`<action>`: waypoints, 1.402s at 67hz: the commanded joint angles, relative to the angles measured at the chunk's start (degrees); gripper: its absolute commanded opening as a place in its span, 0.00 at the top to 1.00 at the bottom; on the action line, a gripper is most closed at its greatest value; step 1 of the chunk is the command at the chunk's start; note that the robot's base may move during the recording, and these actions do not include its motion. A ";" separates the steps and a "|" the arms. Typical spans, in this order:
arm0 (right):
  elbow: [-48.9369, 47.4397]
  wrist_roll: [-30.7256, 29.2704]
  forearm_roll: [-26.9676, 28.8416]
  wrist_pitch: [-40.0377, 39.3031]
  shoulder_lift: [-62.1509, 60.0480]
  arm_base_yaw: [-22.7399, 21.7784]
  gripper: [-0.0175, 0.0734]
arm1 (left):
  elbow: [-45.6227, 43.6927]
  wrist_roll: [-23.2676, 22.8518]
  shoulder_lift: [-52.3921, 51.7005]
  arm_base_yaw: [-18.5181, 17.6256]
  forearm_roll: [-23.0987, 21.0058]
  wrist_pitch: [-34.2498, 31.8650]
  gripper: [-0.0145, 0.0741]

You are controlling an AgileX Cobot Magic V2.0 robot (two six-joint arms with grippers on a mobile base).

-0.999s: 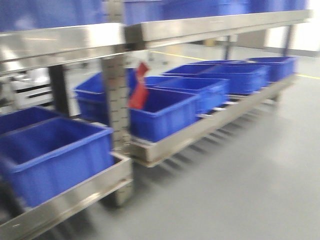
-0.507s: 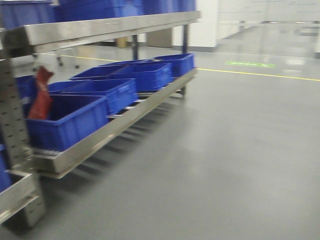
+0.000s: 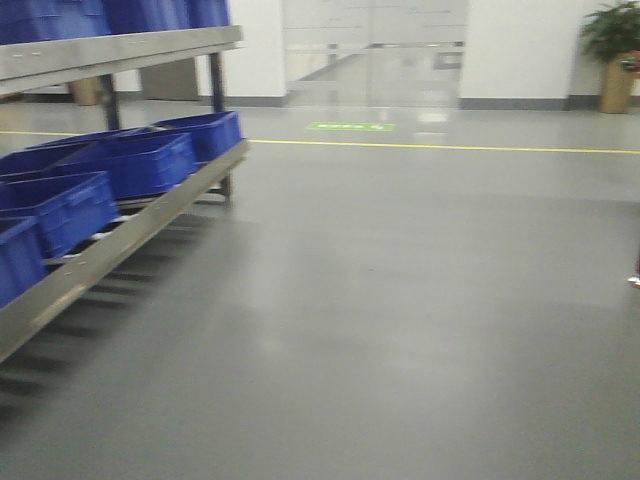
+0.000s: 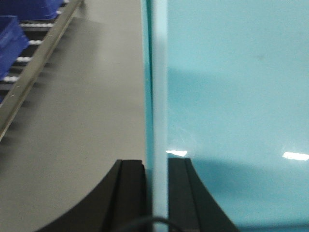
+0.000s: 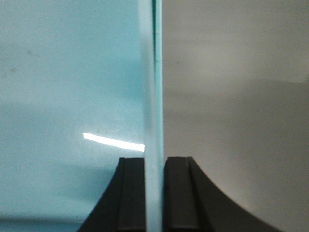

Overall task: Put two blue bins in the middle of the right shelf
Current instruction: 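Turn the base away from the bin rack holding the teal bin, then drive the base across the floor to another blue-bin shelf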

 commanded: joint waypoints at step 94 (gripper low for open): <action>-0.87 -0.13 -1.74 -5.98 -1.18 0.02 0.99 | -1.01 -0.39 -0.73 -0.18 0.64 -3.76 0.96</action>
